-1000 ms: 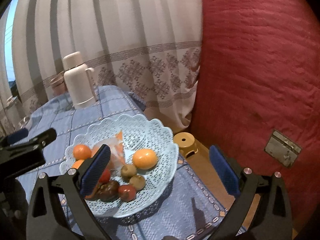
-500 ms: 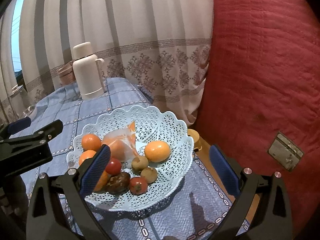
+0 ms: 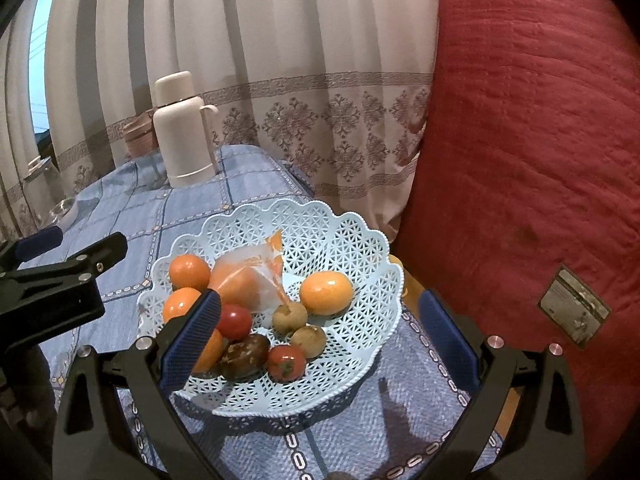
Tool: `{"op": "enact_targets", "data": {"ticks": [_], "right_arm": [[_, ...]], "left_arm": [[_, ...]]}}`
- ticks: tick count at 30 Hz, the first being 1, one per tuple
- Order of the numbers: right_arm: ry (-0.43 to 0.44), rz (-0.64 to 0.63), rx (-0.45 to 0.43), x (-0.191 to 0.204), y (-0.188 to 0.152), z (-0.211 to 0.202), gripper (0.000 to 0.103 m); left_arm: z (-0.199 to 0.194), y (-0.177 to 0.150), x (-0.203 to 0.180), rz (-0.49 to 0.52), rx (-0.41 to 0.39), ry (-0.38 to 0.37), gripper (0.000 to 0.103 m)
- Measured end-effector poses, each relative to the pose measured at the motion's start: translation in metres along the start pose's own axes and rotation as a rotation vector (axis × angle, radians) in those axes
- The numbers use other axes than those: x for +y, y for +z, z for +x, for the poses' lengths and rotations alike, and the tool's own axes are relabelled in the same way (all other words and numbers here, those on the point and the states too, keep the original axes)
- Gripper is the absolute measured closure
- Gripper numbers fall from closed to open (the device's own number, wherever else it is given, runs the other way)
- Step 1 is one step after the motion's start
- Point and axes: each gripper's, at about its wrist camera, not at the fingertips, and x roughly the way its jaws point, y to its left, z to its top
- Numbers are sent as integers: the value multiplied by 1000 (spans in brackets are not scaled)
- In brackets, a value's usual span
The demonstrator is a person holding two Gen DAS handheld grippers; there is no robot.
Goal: Organize fruits
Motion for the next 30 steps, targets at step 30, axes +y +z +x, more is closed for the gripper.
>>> {"op": "enact_targets", "data": {"ticks": [30], "right_arm": [[-8,-10,16,0,-2,4,3]], "left_arm": [[-10,-2,-8,46,-46,-18,5]]}}
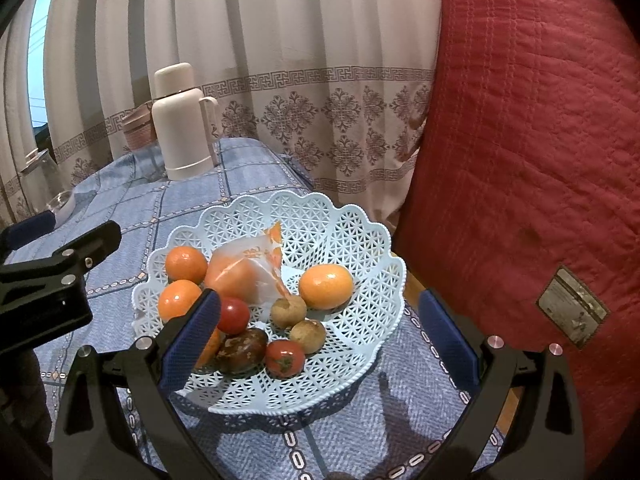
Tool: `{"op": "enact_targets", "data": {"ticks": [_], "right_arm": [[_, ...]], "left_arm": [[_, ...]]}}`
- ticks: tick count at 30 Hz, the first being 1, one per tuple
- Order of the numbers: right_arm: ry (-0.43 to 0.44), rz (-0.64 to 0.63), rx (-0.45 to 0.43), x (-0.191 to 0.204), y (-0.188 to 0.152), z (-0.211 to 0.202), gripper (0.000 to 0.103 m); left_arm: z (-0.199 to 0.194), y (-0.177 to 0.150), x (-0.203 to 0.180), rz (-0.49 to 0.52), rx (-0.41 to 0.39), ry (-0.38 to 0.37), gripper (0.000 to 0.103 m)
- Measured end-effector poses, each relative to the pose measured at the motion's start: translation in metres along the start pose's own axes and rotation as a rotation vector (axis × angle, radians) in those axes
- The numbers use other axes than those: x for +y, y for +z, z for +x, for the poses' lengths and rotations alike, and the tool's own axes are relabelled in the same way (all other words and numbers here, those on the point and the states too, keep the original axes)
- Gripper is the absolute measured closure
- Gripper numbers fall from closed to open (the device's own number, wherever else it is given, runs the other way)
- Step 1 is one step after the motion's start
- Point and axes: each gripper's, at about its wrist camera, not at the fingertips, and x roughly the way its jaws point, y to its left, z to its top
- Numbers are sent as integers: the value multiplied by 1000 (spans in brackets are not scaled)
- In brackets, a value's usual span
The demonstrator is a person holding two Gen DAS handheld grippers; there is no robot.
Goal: Organize fruits
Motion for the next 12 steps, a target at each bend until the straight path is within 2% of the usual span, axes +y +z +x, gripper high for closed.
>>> {"op": "enact_targets", "data": {"ticks": [5,12], "right_arm": [[0,-1,-1,0,0,0,3],[1,-17,-1,7,-1,-1,3]], "left_arm": [[-2,0,0,9,3,1,5],[-2,-3,15,-36,25,4,5]]}}
